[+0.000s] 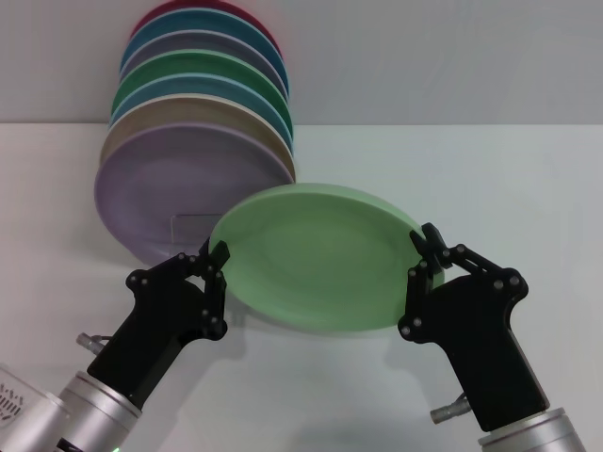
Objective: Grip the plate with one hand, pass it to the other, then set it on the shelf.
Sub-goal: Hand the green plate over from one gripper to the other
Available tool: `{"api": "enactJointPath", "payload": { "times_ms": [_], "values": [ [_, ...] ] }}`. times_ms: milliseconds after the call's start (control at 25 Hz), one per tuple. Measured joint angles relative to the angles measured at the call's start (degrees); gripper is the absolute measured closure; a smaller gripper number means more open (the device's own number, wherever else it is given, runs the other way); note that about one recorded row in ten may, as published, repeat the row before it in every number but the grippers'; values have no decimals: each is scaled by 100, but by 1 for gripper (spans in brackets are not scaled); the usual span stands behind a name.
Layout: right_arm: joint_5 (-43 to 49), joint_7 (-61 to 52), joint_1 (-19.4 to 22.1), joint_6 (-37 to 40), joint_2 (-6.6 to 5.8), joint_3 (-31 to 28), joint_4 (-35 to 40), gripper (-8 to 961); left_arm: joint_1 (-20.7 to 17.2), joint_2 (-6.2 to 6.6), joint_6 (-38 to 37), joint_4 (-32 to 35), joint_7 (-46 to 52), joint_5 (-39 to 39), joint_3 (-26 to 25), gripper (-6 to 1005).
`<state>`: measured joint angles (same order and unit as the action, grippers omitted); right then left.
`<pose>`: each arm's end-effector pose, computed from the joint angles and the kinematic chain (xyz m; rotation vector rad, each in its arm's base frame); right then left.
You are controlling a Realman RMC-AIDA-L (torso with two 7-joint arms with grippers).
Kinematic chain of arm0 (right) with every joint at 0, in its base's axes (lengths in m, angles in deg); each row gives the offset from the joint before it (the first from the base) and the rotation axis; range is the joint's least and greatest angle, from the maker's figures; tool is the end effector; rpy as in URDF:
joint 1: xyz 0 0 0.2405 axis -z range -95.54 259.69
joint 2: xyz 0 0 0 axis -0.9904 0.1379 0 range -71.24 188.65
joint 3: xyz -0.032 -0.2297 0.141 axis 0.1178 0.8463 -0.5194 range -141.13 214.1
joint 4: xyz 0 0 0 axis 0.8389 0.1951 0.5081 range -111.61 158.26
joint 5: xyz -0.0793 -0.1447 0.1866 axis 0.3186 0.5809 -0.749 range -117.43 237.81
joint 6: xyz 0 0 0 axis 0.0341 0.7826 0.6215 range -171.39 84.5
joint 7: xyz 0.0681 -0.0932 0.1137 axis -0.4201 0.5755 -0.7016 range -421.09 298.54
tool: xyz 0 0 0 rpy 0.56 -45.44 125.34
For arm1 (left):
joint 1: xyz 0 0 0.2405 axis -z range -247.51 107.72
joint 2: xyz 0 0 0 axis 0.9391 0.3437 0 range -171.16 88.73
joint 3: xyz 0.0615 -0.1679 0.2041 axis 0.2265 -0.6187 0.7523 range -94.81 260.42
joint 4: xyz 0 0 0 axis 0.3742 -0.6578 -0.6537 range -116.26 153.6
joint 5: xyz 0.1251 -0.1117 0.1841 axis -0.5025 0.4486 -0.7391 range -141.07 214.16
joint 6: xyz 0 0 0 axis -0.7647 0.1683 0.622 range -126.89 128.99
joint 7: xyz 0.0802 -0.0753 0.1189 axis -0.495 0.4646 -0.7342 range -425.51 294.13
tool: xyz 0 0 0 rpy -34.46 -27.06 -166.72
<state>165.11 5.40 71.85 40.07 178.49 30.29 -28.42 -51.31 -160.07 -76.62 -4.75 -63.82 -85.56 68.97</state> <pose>0.2072 0.2203 -0.1491 -1.6462 -0.1000 0.4647 -0.2879 0.2820 -0.1333 -1.9540 -0.3956 -0.9552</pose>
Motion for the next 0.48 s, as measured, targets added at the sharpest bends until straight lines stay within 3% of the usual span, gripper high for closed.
{"api": "enactJointPath", "payload": {
  "times_ms": [480],
  "values": [
    [15,-18,-52,-13,-17,149,15,926,-40,4,-12,-19,-3,25,-7,960]
  ]
}}
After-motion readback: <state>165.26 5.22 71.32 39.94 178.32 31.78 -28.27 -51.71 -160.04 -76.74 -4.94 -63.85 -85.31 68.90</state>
